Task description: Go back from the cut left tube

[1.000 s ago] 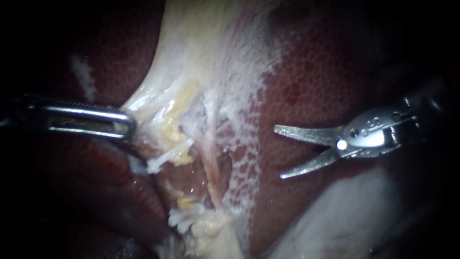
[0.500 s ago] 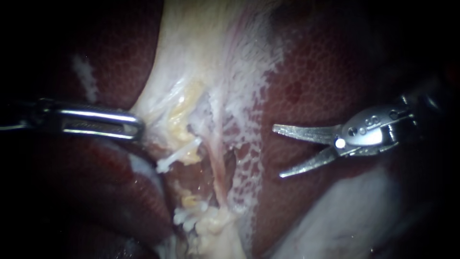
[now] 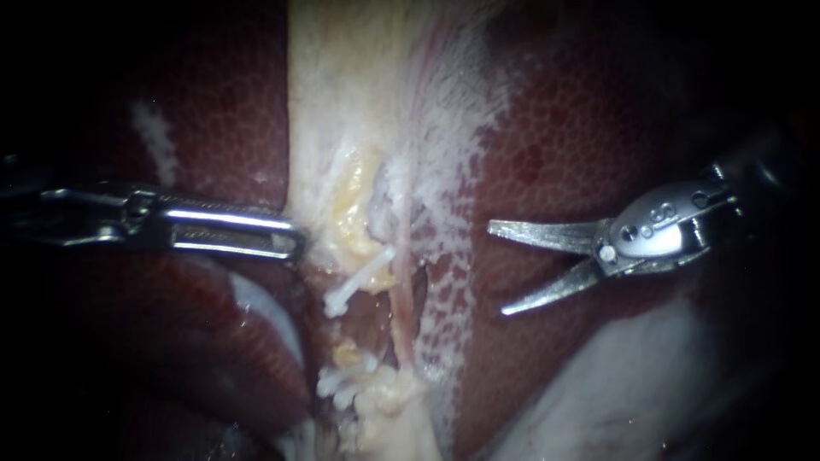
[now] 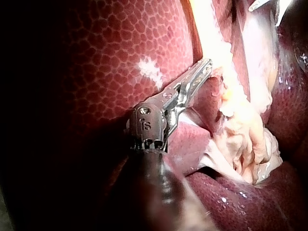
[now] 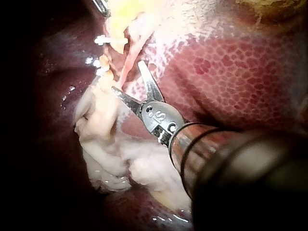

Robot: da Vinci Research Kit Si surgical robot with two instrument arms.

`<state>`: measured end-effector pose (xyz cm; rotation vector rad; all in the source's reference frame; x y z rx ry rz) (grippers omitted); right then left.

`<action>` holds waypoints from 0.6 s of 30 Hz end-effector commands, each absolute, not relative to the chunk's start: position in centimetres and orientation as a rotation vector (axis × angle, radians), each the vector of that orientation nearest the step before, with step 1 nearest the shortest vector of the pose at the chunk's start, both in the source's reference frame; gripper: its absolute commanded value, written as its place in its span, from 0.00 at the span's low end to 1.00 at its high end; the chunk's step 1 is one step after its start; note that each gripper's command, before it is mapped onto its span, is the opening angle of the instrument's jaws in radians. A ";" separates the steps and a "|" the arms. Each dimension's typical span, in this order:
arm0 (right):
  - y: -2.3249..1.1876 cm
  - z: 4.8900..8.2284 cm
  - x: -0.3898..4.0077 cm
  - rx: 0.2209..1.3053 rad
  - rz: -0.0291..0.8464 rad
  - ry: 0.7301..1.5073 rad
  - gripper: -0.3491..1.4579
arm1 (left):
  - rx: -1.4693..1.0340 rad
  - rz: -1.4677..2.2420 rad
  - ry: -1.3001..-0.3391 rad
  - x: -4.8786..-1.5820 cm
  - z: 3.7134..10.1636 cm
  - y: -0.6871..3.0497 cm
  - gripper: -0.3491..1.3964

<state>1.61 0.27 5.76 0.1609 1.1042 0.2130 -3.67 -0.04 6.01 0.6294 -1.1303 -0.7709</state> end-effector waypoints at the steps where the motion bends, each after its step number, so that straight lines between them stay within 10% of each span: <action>1: 0.28 5.76 1.61 0.161 0.212 1.104 0.98 | 0.636 -0.773 -1.129 -3.69 6.02 -0.06 0.00; 18: 0.29 5.79 1.60 0.150 0.196 1.104 0.98 | 0.640 -0.764 -1.121 -3.73 6.06 -0.10 0.00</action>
